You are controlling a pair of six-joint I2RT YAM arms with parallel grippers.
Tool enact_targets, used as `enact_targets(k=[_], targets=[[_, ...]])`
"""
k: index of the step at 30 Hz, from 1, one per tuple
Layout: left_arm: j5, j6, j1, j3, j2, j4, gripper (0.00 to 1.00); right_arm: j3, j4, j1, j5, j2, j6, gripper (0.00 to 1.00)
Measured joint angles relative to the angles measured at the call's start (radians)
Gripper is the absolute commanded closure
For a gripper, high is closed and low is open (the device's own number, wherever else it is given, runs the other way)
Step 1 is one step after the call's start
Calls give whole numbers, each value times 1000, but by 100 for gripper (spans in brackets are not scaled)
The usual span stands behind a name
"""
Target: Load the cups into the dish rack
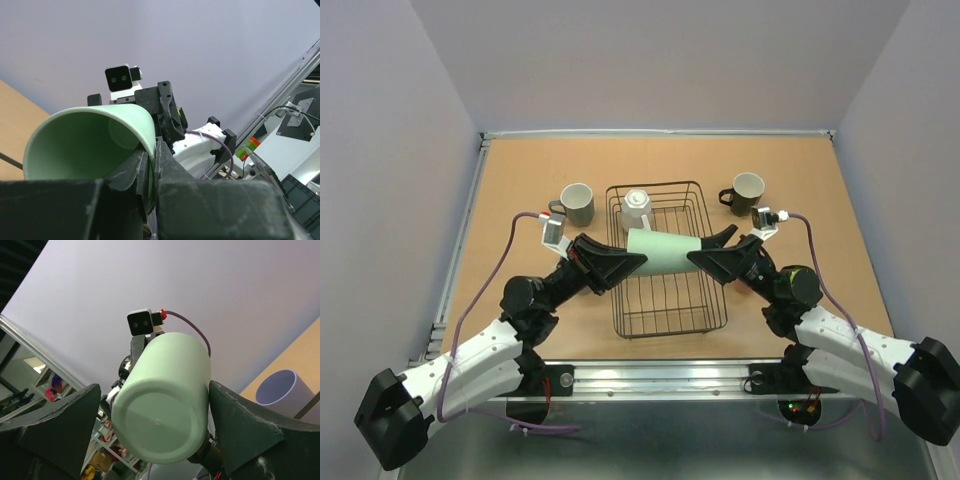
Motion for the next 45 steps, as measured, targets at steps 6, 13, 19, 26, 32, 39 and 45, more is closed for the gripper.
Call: enact_targets(k=[6,13,19,26,32,39,45], targets=[[-86,34,-82,-5,45,53,100,-4,4,-1,4,0,-6,38],[-167,78,-137,-5,70,84,100,-10,19,-3,35,-2,-5,100],[-181,98,-153,0,77,53,57,-19,-99,-2,88,-88,-35,100],[-265,256,-160,110,-32,-359,16,57,-547,0,229,-292,-222,100],[-476,378,-160,275,-140,-774,16,301,-978,0,426,-343,-417,100],[-815,462,-160,461,-159,-1218,12,603,-1312,0,595,-139,-585,100],[-980,515,-159,476,-153,-1377,12,827,-1507,0,643,218,-686,100]])
